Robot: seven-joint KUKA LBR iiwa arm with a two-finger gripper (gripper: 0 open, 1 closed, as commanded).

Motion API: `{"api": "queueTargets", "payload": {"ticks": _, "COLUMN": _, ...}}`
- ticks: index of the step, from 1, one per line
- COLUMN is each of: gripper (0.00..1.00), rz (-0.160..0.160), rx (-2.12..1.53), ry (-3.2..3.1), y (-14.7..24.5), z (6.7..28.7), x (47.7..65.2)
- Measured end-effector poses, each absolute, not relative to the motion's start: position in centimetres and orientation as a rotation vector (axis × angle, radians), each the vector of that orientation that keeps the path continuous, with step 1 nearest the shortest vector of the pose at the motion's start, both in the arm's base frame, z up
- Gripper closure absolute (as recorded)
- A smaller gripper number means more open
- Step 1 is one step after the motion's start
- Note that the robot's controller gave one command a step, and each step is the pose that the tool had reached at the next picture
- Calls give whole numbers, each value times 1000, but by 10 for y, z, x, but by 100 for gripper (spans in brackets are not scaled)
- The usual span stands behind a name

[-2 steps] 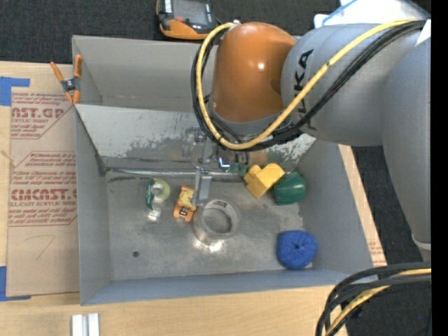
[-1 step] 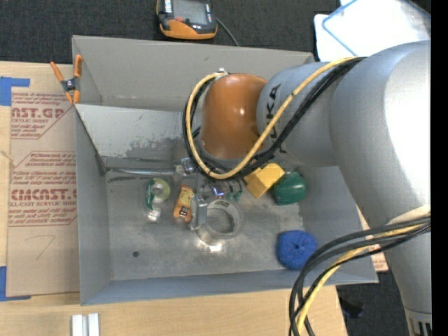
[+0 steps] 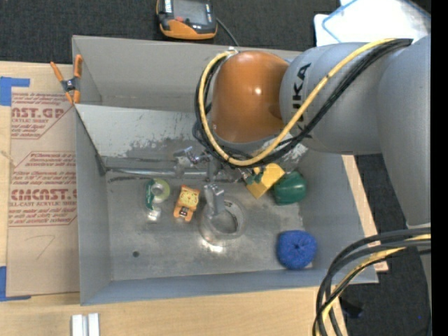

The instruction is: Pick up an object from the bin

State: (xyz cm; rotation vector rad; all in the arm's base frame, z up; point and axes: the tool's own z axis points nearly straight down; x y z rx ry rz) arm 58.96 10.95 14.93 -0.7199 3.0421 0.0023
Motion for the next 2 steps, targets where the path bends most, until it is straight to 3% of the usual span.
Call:
{"api": "queueTargets", "payload": {"ticks": 1, "gripper": 0, "rz": 7, "rx": -418, "ry": 3118, "y": 111, "z": 69, "x": 589}}
{"api": "queueTargets", "payload": {"ticks": 2, "gripper": 0, "rz": 4, "rx": -846, "ry": 3007, "y": 97, "z": 70, "x": 594}}
